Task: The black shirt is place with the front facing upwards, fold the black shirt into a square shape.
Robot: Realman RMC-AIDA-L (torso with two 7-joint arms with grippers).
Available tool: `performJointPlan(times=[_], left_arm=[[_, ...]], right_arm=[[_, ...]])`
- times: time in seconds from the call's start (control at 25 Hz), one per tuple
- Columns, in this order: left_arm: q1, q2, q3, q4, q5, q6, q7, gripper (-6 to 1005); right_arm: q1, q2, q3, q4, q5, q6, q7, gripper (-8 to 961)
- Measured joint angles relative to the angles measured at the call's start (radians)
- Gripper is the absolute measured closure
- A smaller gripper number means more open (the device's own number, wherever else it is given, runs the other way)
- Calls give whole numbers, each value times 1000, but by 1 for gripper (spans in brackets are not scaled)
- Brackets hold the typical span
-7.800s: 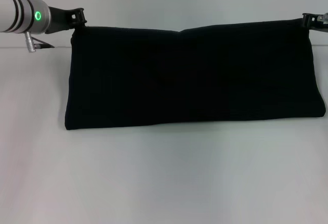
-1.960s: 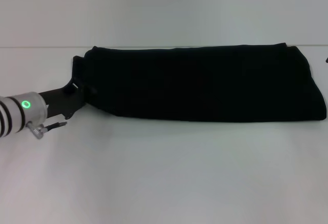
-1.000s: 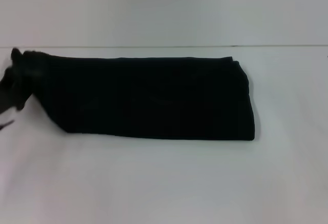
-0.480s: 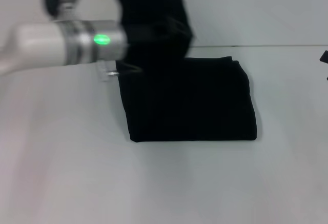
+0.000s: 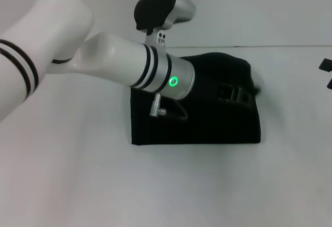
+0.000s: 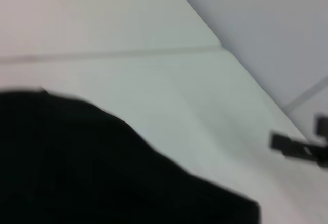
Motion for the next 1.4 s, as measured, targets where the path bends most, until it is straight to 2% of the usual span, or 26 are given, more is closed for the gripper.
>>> performJointPlan(times=[0.08,0.16,0.28,0.32,0.48,0.56,0.64,0.72,0.76,0.88,1.0,1.12,1.16,1.4], left_arm=[[31,17,-46,38,-9,147,0,885],[57,27,-89,73,-13,234,1,814],[138,50,-212,155,-23,392,1,694],[178,60,-280,174,-33,431,-5,646],[291,91,-537,148,-62,447,-70,460],[331,103,-596,136,-61,446,-90,377],[372,107,-641,147,-58,450,-94,294],[380,107,-650,154,-58,451,-93,226],[405,108,-664,177,-57,458,-83,192],[413,108,-670,194,-57,470,-68,90],[411,108,-674,199,-56,475,-55,92],[404,109,-679,200,-60,471,-42,94],[403,109,-679,200,-62,468,-41,94],[395,110,-682,199,-76,443,-38,98]], right_arm=[[1,-3,0,0,-4,0,2,38],[5,-5,0,0,-12,-4,6,38],[20,-12,-4,-5,-52,-9,18,39],[28,-18,-9,-9,-79,-9,31,39],[94,-50,-71,-9,-231,-10,128,39],[145,-64,-113,-7,-318,-1,206,39],[204,-65,-141,-10,-398,11,275,39],[261,-57,-158,-15,-449,38,325,39],[293,-50,-171,-15,-473,59,348,39],[368,-22,-230,-8,-528,174,414,38],[422,11,-293,17,-553,290,459,38],[459,44,-305,35,-541,342,462,38],[476,63,-307,41,-536,364,463,38],[506,74,-319,92,-572,449,492,38]])
